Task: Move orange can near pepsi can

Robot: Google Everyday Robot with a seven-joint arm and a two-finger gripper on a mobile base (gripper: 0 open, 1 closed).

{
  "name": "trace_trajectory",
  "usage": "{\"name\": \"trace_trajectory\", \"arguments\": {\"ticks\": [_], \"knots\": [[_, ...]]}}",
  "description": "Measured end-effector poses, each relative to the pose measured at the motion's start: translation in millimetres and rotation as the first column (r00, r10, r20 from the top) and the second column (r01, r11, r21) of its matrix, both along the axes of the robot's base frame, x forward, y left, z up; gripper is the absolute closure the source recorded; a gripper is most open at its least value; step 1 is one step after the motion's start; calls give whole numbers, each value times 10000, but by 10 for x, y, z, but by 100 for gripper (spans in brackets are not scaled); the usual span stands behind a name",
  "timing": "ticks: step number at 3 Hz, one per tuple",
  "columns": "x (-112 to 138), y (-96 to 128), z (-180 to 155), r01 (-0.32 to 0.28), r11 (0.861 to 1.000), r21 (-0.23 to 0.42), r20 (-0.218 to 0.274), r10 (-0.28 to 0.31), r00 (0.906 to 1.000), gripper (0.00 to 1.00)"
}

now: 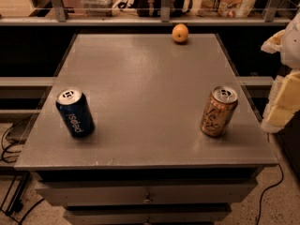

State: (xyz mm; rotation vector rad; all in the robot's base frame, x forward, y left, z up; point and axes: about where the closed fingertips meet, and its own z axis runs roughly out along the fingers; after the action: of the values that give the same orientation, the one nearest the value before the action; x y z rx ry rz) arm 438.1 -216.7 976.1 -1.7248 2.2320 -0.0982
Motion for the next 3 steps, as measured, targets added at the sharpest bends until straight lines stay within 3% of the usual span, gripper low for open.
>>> {"name": "trace_trajectory", "arguments": {"ticks": [2, 3], "knots": [[59, 128, -49, -352, 9987, 377, -98, 356, 9993, 0], [67, 283, -96, -1061, 9904, 883, -126, 1076, 9941, 0]]}}
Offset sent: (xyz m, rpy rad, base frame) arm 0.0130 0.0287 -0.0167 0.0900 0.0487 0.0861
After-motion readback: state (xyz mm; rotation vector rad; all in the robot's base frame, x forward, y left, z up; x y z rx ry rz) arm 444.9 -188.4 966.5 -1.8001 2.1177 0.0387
